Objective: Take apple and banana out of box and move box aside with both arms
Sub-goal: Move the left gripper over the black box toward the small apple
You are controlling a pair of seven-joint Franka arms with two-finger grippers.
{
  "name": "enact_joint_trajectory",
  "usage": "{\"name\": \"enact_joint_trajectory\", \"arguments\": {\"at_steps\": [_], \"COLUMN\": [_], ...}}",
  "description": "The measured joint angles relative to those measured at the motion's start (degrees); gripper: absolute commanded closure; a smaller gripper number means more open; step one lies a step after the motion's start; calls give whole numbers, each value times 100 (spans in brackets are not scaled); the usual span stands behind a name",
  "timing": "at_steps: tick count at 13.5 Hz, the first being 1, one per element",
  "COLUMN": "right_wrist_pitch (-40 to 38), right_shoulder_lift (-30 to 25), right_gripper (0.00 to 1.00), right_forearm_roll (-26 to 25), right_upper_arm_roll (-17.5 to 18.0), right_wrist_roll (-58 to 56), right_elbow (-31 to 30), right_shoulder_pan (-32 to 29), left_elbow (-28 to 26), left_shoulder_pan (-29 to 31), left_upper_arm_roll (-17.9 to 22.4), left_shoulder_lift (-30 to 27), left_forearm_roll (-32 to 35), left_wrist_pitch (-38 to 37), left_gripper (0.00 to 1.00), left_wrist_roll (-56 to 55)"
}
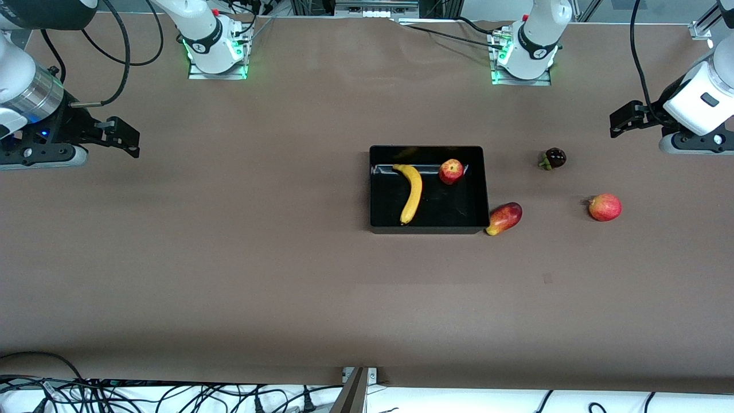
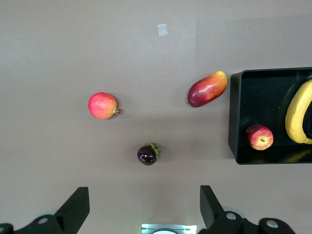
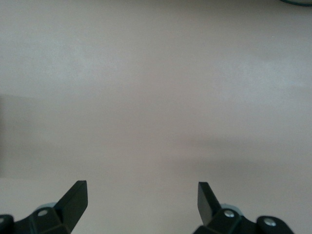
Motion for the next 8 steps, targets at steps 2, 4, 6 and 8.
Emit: {"name": "enact_joint_trajectory", "arguments": {"at_steps": [2,4,6,8], "right_wrist_pitch": [0,0,0,0], "right_shoulder_lift": [0,0,0,0], "right_gripper": [0,0,0,0], "right_forearm_roll": [0,0,0,0], "right_upper_arm_roll": [0,0,0,0], "right_wrist_roll": [0,0,0,0], "right_elbow": [0,0,0,0], "right_shoulder_pan": [0,0,0,0], "left_elbow": [11,44,63,121], "left_shoulder_pan": [-5,-46,-105,-143], "left_upper_arm_roll": [0,-23,-79,-116], "left_shoulder_lift": [0,16,155,442], "left_forearm_roll": [0,-5,-25,-241], "left_wrist_pitch": [-4,-128,-907,-1336], "left_gripper": [0,0,0,0], "left_wrist_roll": [0,0,0,-49]}}
